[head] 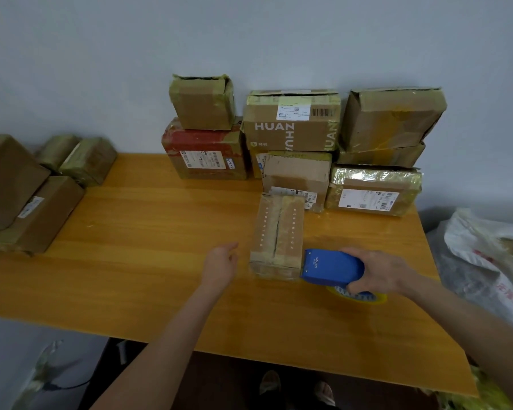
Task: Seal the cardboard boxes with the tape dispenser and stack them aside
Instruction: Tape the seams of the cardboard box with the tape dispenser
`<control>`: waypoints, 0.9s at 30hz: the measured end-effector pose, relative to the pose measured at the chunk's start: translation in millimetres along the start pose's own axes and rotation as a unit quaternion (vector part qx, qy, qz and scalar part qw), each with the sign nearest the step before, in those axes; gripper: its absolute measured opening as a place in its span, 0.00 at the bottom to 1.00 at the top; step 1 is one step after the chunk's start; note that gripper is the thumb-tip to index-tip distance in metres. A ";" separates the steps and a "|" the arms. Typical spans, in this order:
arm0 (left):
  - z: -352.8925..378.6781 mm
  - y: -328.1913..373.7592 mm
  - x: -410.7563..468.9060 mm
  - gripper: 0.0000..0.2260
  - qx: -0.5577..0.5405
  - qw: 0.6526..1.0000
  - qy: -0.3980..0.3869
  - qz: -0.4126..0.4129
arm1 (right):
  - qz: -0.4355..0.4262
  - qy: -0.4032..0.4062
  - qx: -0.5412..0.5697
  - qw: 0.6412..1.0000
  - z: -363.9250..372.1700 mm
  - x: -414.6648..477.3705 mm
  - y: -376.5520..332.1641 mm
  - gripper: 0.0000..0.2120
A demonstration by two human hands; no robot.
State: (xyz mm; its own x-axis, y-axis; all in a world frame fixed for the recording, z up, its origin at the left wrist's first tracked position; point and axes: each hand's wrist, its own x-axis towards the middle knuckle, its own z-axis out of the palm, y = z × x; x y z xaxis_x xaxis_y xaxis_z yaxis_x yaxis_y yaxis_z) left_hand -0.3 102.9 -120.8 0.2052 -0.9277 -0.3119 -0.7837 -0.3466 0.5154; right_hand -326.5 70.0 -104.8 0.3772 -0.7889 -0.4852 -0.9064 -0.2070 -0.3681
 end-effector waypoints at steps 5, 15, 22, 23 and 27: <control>9.3 14.2 -12.9 0.19 -0.205 0.979 -0.007 -0.012 | -0.010 0.015 -0.004 1.000 7.5 11.6 -20.8 0.35; 44.8 10.4 -29.8 0.27 0.299 0.913 -0.039 0.274 | -0.011 0.006 0.007 1.000 7.1 15.5 -26.1 0.36; 49.5 17.3 -25.9 0.25 0.305 0.915 -0.011 0.265 | -0.021 0.009 0.011 1.000 6.7 12.2 -23.9 0.36; 48.2 18.9 -24.9 0.26 0.305 0.915 -0.014 0.265 | -0.024 0.013 0.011 1.000 7.1 11.5 -23.1 0.37; 43.8 18.1 -20.0 0.29 0.322 0.908 -0.031 0.266 | -0.027 0.017 0.011 0.999 6.4 5.4 -16.7 0.36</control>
State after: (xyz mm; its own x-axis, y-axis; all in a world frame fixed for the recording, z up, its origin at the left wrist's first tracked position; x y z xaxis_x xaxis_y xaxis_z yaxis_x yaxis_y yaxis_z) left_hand -44.2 121.2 -140.2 -0.3208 -0.9236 -0.2099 -0.9466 0.3200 0.0391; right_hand -308.1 72.9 -106.3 0.4176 -0.7968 -0.4367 -0.8809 -0.2371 -0.4096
